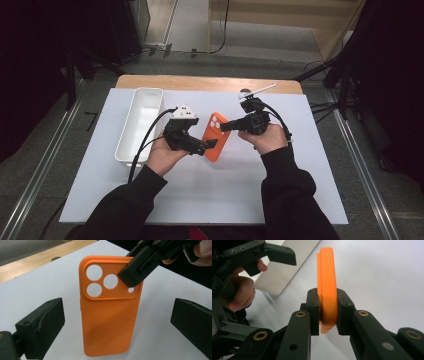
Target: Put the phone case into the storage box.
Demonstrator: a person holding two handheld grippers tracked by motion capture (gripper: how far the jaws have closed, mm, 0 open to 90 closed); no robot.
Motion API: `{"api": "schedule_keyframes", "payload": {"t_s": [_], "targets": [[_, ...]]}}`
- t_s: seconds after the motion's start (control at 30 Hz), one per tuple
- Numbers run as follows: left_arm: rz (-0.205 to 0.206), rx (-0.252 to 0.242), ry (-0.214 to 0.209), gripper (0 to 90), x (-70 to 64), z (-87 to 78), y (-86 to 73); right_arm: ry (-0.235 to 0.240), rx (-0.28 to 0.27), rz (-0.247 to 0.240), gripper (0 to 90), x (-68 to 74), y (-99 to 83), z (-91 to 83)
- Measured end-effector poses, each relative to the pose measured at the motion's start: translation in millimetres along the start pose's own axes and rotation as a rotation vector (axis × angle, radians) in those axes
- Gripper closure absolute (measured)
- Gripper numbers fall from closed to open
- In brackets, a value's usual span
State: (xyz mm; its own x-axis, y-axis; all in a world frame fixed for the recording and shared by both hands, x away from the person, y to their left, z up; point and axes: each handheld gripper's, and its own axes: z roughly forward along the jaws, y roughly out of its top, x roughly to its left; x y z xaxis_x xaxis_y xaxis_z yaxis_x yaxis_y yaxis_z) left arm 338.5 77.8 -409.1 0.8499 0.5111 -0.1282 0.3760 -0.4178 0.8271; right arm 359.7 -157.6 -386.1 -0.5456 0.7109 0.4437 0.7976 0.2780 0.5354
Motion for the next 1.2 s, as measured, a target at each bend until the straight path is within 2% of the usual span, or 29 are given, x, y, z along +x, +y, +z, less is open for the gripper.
{"api": "schedule_keyframes", "payload": {"t_s": [0.13,0.5,0.73,0.87,1.2], "targets": [[0.009,0.017,0.006,0.0,-0.7,5.3,-1.0,0.007,0.006,-0.001,74.2,2.0,0.5,2.5],[0.009,-0.013,0.057,0.0,-5.2,14.2,-1.9,0.006,-0.005,-0.010,74.2,11.1,-1.3,-2.4],[0.006,0.009,0.065,0.0,-8.0,22.2,-3.5,0.002,-0.004,-0.018,74.2,13.7,-2.0,-1.3],[-0.003,-0.006,0.101,0.0,-9.5,25.4,-3.3,0.001,-0.002,-0.021,74.2,15.8,-2.6,-0.9],[0.008,-0.013,0.116,0.0,-13.9,32.6,-4.4,0.000,-0.002,-0.025,74.2,20.0,-3.6,0.0]]}}
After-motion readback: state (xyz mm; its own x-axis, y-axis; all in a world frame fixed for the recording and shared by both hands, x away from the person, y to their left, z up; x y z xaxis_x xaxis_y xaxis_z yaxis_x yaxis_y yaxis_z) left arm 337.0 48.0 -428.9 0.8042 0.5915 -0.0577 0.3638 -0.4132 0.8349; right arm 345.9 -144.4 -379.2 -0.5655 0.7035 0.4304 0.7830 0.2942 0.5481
